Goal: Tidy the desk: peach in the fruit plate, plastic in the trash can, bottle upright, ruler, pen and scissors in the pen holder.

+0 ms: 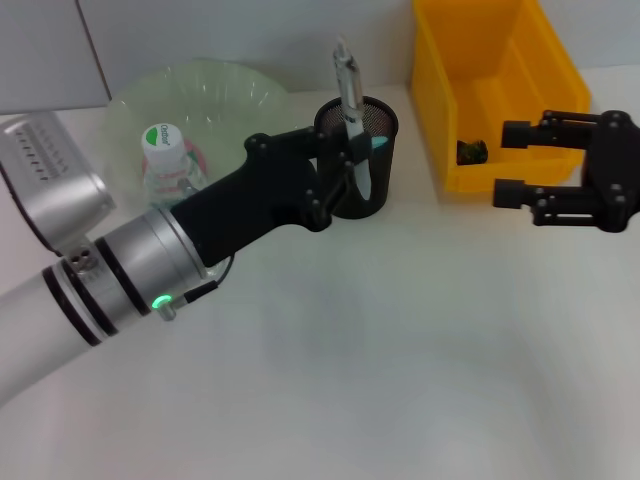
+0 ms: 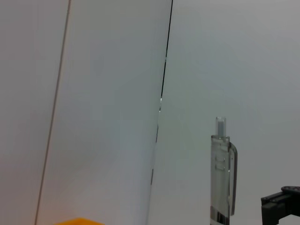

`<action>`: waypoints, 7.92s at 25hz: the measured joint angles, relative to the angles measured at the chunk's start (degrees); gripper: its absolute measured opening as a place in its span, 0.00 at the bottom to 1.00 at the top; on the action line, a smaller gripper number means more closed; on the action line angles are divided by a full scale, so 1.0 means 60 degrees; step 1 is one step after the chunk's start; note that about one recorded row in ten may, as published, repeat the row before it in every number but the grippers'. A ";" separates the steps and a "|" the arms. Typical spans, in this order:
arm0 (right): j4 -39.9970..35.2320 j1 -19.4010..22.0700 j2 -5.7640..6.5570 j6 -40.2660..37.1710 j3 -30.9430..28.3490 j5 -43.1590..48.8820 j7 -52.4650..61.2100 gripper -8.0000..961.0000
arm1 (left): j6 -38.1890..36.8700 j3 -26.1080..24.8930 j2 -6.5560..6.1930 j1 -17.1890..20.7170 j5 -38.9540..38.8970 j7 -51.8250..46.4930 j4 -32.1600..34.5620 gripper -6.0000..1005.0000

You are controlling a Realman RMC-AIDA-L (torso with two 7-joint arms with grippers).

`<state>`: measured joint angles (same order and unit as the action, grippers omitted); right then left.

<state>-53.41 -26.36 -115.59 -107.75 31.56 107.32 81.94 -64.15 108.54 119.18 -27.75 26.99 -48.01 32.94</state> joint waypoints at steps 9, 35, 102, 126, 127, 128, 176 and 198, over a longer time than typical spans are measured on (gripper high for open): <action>0.0344 -0.0213 -0.0541 0.0761 0.0274 0.0019 -0.0367 0.75 | 0.0418 0.1846 0.0001 0.0117 -0.2020 0.1430 -0.0009 0.15; 0.1255 -0.1420 -0.0556 0.2123 0.1163 0.0075 -0.0359 0.70 | 0.1025 0.2318 0.0000 0.0396 -0.2331 0.1261 0.0180 0.15; 0.1185 -0.1543 -0.0567 0.2352 0.1825 -0.0023 -0.0249 0.15 | 0.1121 0.2360 0.0000 0.0353 -0.2274 0.0767 0.0296 0.30; 0.1141 -0.1735 -0.0562 0.4407 0.1478 -0.1119 -0.0249 0.16 | -0.0690 0.2322 -0.0096 0.1386 -0.1853 0.0661 -0.0677 0.81; 0.1150 -0.1826 -0.0566 0.4620 0.1486 -0.1187 -0.0214 0.16 | -0.0736 0.2336 -0.0089 0.1380 -0.1851 0.0667 -0.0753 0.81; 0.1153 -0.1949 -0.0567 0.4856 0.1496 -0.1237 -0.0164 0.16 | -0.0781 0.2348 -0.0079 0.1367 -0.1850 0.0673 -0.0838 0.81; 0.3710 -0.2479 -0.0622 0.8890 0.4111 -0.3561 -0.2272 0.17 | -0.1269 0.2064 -0.0073 0.1638 -0.1918 0.0950 -0.1522 0.81; 0.3049 -0.1622 -0.0552 0.8214 0.4077 -0.3771 -0.1133 0.56 | -0.1787 0.2064 -0.0091 0.1696 -0.1852 0.0769 -0.1520 0.81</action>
<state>-35.12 -36.10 -118.90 -58.46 56.02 84.69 75.14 -74.87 120.93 118.63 -17.57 15.88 -43.40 23.82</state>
